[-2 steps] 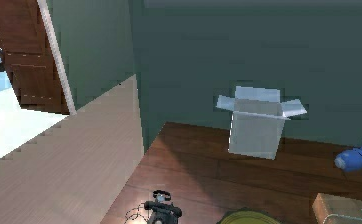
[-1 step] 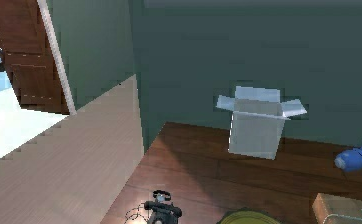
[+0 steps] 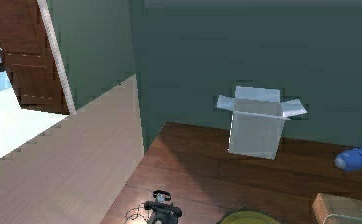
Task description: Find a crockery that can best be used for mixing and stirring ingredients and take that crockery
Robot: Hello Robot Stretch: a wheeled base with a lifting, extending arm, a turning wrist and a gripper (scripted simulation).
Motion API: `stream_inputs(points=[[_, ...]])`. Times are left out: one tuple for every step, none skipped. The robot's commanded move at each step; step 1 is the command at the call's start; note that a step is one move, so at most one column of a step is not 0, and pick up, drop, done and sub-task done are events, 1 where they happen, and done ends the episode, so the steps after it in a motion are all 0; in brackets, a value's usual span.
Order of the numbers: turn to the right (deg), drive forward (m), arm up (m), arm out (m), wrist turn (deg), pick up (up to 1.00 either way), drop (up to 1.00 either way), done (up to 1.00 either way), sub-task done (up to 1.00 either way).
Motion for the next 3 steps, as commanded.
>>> stream_inputs(points=[[0.0,0.0,0.0,0.0,45.0,0.0,0.0,0.0,0.0],[0.0,0.0,0.0,0.0,45.0,0.0,0.0,0.0,0.0],[0.0,0.0,0.0,0.0,45.0,0.0,0.0,0.0,0.0]])
